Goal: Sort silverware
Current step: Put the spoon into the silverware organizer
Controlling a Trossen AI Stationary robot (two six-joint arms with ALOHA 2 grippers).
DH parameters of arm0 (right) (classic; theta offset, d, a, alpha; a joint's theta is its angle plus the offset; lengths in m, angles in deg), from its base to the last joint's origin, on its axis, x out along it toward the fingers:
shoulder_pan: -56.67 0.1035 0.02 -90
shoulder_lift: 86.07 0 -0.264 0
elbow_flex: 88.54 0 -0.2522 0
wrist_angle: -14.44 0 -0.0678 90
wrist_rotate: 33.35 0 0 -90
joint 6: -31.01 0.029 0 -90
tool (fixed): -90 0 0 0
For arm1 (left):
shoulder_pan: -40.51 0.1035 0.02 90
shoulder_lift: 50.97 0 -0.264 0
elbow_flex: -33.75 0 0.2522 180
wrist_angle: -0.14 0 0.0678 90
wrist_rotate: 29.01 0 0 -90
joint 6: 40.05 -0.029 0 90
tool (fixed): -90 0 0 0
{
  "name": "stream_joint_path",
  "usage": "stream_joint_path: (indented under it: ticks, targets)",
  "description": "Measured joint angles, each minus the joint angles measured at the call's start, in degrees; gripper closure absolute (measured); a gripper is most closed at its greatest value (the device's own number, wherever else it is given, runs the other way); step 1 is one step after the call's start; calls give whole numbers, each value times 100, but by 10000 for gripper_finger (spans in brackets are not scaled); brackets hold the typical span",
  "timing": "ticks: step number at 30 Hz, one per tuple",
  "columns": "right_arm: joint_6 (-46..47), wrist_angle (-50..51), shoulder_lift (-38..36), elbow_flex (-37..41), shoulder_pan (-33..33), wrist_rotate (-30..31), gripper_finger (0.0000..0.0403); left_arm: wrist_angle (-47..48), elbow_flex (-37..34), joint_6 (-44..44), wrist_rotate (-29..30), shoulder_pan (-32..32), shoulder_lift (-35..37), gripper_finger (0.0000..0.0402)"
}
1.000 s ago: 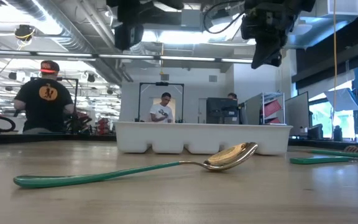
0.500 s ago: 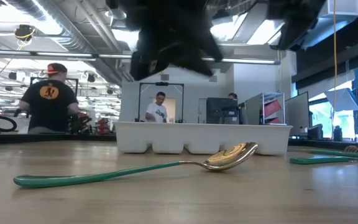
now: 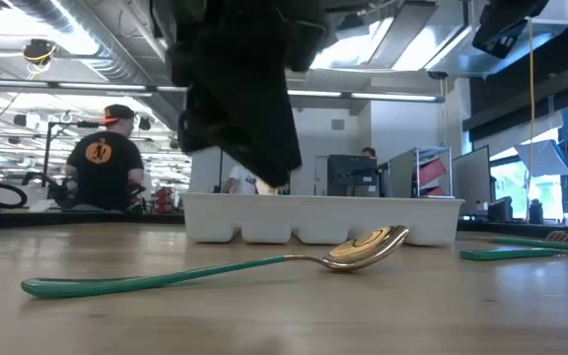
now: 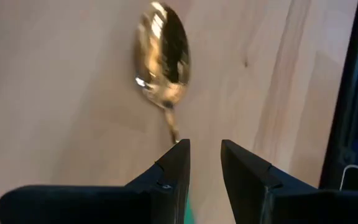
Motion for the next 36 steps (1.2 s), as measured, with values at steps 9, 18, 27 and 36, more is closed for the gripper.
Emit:
stream_joint_path:
  ticks: [9,18,27,36]
  targets:
    - [12,0,-154,0,-2,-36,397,-280,-2,22,-187,4,-478,318]
    - [12,-13,-145,0,-2,-32,397,-172,11,-331,219,19,-544,318]
    - [12,-15,-145,0,-2,-30,397,129,11,-545,765,182,-545,318]
    - [12,-13,-145,0,-4,-28,397,68,185,-870,824,246,-511,318]
